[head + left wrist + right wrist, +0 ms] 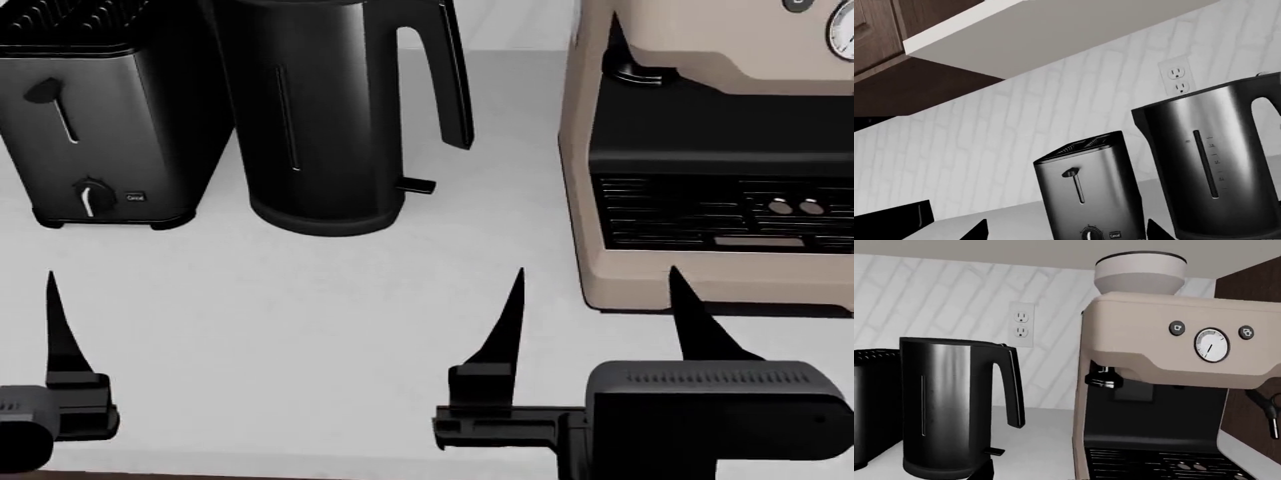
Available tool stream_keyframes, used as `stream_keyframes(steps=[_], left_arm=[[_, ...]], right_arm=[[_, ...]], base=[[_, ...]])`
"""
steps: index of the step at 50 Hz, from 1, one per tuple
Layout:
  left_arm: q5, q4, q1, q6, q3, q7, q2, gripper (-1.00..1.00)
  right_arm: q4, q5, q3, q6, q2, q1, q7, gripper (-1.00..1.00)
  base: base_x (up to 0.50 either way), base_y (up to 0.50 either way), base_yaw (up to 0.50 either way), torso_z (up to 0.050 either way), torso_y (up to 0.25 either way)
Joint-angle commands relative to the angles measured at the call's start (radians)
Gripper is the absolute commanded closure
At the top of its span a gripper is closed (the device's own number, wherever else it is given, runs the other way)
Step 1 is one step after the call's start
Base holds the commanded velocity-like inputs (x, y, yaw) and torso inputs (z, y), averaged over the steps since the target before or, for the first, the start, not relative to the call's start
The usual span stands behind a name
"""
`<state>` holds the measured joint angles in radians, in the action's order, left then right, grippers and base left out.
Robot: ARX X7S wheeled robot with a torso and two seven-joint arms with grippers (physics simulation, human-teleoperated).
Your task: Press the button to open the lid of the electric kettle.
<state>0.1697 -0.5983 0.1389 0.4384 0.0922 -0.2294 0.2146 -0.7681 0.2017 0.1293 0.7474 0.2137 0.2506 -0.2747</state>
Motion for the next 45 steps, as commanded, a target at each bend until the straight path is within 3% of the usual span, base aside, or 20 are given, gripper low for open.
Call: stream_keyframes(steps=[1,8,12,15,20,34,45], left_arm=[[0.007,0.008,0.001,-0.032,-0.026,0.016,-0.017,-1.0],[0.004,-0.03,-0.003,-0.006,-0.032,0.019,-0.009,-1.0],[0.035,-0.128,0.052,0.148,-0.028,0.056,0.013,-1.0],[0.089,-0.193,0.177,0.299,-0.012,0.09,0.042,-1.0],[0.119,-0.234,0.32,0.441,0.011,0.135,0.06,-1.0],[0.09,-0.08,0.626,0.52,0.013,0.169,0.04,-1.0],[0.089,-0.078,0.631,0.522,0.019,0.16,0.033,-1.0]], right_arm=[[-0.015,0.001,-0.026,0.012,-0.016,0.011,0.035,-1.0],[-0.037,0.03,-0.031,0.038,-0.013,0.021,0.044,-1.0],[-0.124,0.074,-0.068,0.321,0.0,0.195,0.004,-1.0],[-0.147,0.106,-0.089,0.544,-0.002,0.4,-0.006,-1.0],[-0.124,0.128,-0.093,0.648,-0.025,0.553,-0.006,-1.0],[0.12,0.123,-0.023,0.573,-0.063,0.742,0.007,-1.0],[0.123,0.122,0.003,0.53,-0.052,0.703,0.006,-1.0]], base=[[0.47,0.25,0.0,0.0,0.0],[0.5,0.04,0.0,0.0,0.0],[0.12,0.0,0.0,0.0,0.0],[0.0,0.0,0.0,0.0,0.0],[0.0,0.0,0.0,0.0,0.0],[0.0,0.0,0.0,0.0,0.0],[0.35,0.19,0.0,0.0,0.0]])
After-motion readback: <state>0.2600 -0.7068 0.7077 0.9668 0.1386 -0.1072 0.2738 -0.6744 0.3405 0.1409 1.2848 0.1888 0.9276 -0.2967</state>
